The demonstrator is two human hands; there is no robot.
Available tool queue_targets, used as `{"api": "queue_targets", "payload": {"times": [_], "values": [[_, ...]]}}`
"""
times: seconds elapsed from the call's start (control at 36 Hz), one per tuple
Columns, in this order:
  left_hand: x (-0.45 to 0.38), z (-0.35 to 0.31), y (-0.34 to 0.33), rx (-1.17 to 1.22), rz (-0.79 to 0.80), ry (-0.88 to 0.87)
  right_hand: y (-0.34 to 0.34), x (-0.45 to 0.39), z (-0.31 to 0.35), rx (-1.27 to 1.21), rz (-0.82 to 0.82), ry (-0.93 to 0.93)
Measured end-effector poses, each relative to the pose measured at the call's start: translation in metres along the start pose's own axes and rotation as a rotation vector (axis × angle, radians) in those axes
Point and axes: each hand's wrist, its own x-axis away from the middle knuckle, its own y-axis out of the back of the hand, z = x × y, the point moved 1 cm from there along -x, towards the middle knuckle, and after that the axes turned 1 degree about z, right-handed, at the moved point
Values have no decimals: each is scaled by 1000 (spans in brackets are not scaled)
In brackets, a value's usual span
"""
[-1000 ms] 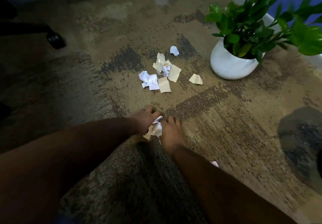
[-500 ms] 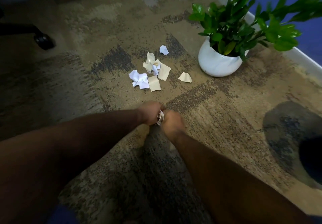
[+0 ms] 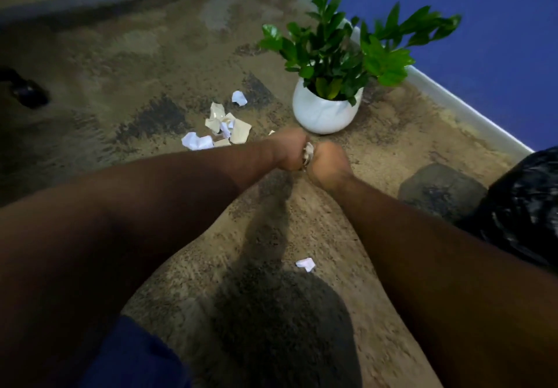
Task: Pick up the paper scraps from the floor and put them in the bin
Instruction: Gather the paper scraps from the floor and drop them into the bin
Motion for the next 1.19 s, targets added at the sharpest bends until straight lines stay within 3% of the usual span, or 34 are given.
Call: {"api": "queue_targets", "payload": {"times": [0.25, 0.42, 0.61, 0.89, 1.19], "values": [[-51, -132, 37, 122, -97, -186, 131, 10, -85, 215, -117, -40], [-81, -228, 46, 279, -120, -244, 180, 44, -153, 119, -369, -154], [-93, -315, 36, 436, -52, -305, 216, 80, -214, 48, -521, -334], [-92, -379, 6, 462, 76, -372, 225, 116, -274, -27, -590, -525], [-100, -396, -22, 404, 139, -455, 222, 136, -315, -115, -542, -688]]}}
